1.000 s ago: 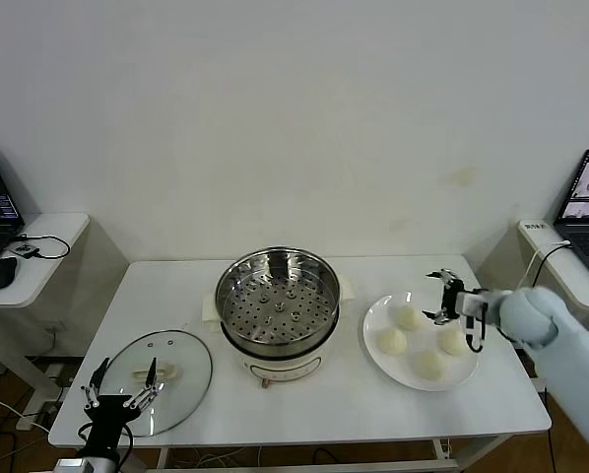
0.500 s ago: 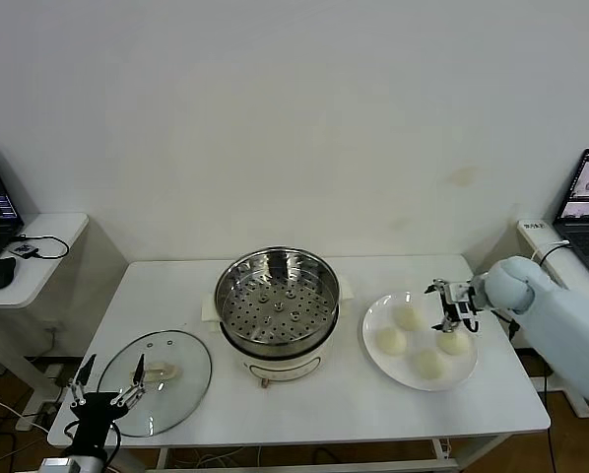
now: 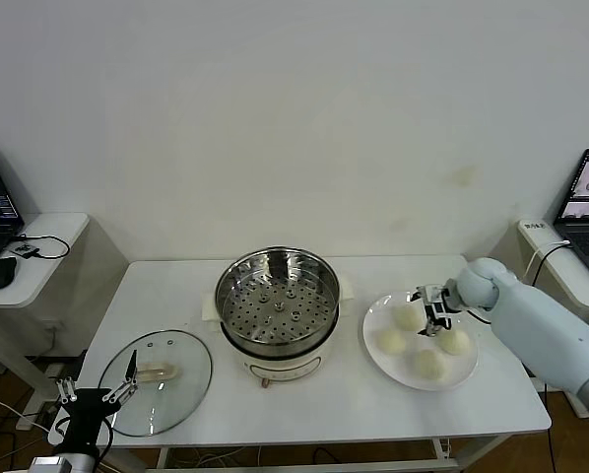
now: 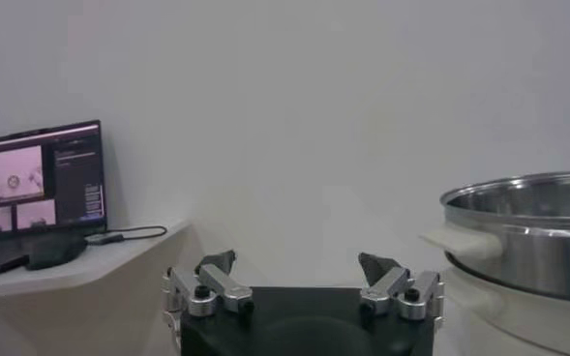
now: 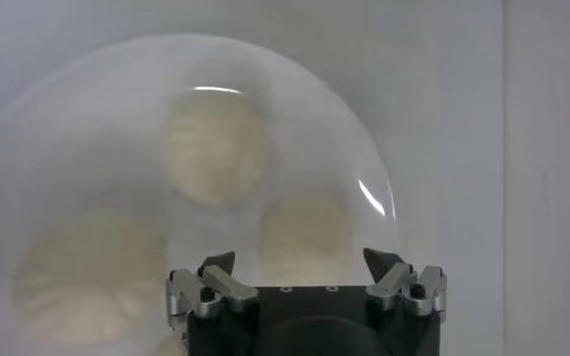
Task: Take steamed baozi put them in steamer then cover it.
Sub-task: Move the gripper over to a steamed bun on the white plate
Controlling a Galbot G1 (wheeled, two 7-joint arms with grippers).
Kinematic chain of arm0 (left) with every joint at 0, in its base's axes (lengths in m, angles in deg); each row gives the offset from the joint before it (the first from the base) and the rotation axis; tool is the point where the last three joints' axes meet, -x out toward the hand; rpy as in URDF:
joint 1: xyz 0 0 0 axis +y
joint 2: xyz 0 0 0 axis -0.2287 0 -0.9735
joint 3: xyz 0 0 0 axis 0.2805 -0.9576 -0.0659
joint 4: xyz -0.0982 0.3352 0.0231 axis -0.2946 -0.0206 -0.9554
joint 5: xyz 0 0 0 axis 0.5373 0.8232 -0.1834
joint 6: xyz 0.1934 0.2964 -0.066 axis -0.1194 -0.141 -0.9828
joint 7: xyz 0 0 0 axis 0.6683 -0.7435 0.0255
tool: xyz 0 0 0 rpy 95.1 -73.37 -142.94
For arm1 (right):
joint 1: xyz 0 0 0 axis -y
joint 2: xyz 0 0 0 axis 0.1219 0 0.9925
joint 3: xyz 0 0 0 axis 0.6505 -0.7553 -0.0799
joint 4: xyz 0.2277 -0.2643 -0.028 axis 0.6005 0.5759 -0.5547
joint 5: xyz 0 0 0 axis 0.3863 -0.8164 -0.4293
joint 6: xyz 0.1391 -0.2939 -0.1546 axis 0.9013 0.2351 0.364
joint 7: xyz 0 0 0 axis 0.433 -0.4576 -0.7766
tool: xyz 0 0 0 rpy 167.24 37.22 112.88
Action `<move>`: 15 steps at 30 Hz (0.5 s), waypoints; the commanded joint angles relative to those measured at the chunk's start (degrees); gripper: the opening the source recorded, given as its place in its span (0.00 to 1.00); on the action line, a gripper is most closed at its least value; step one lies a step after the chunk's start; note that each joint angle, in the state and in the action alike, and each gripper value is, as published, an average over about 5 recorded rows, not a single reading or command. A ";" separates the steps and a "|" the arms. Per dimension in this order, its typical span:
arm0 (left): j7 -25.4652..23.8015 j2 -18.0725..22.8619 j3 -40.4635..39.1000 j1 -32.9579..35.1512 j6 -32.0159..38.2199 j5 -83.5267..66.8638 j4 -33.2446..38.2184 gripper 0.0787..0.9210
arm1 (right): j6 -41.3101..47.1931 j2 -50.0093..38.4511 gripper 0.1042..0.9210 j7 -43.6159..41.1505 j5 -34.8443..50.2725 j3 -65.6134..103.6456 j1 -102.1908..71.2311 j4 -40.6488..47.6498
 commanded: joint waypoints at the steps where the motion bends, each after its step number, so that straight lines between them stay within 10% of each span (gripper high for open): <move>1: 0.01 -0.01 0.31 -0.06 0.07 -0.02 -0.14 0.88 | -0.06 2.55 0.88 -0.04 -1.08 -1.48 0.89 3.98; 15: 0.02 0.05 0.50 -0.10 0.44 0.02 -0.24 0.88 | -0.14 4.69 0.75 0.13 -2.81 -0.91 0.49 7.44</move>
